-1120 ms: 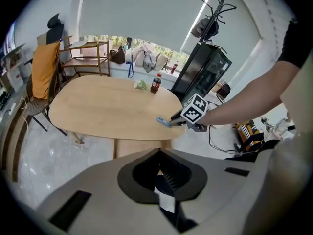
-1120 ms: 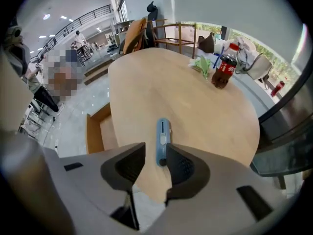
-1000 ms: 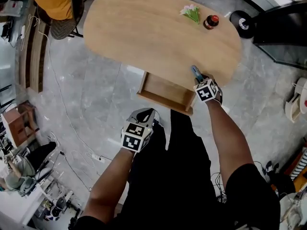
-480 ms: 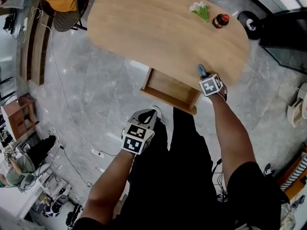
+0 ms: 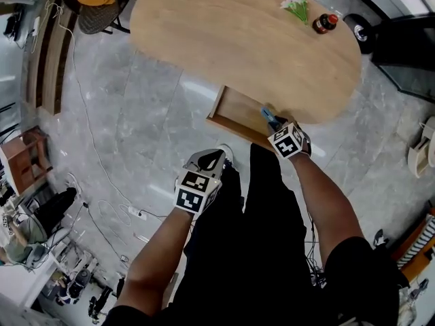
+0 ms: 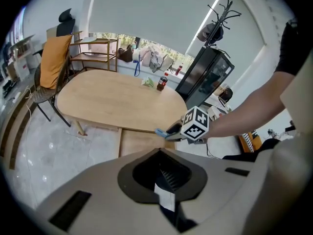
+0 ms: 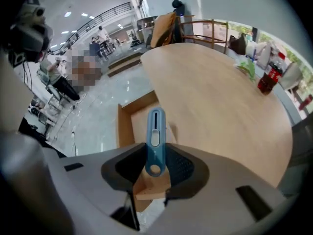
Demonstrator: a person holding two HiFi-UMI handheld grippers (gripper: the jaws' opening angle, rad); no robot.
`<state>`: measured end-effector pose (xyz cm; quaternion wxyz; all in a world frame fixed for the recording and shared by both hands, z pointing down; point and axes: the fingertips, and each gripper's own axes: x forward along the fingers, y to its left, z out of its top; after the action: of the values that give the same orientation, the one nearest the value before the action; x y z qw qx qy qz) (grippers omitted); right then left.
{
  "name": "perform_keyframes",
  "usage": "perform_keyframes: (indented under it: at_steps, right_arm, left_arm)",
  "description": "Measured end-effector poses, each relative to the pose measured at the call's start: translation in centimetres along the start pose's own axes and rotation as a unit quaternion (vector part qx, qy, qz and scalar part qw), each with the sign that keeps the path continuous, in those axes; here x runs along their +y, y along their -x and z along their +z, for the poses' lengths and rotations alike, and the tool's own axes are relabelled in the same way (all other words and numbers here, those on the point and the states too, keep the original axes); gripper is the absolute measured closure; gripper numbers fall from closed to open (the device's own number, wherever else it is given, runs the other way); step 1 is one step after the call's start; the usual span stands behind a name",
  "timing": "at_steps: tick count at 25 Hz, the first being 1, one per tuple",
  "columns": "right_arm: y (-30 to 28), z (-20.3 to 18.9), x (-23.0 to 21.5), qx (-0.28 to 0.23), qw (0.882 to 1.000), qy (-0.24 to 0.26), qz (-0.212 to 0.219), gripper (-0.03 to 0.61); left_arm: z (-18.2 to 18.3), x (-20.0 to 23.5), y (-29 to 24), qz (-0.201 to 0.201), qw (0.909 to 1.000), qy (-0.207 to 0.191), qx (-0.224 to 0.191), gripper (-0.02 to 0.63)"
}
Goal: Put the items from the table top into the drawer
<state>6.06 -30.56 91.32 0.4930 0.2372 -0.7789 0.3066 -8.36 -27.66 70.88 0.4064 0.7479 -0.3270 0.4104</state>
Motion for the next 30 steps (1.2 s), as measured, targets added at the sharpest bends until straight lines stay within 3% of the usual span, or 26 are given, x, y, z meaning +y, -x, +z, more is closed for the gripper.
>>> perform_keyframes:
  at_steps: [7,18,23,30]
  right_arm:
    - [-6.7,-2.4,3.9,0.072,0.997,0.025,-0.012,0.459]
    - [-15.4,-3.3,0.8,0.128,0.991,0.017,-0.043,0.457]
    - [-14.4,-4.2,1.3,0.147,0.988,0.030,-0.032,0.448]
    - [-7.2,-3.1,3.7,0.149,0.988,0.035,-0.030,0.448]
  left_arm:
    - [-2.1,1.0,1.1,-0.006,0.9994,0.025,-0.025,0.612]
    - [-5.9,3.0,2.9,0.006,0.9959,0.079,-0.045,0.612]
    - [-6.1,3.0,3.6,0.004,0.9956,0.080,-0.048,0.612]
    - [-2.1,1.7,7.4,-0.014,0.9956,0.027,-0.089,0.612]
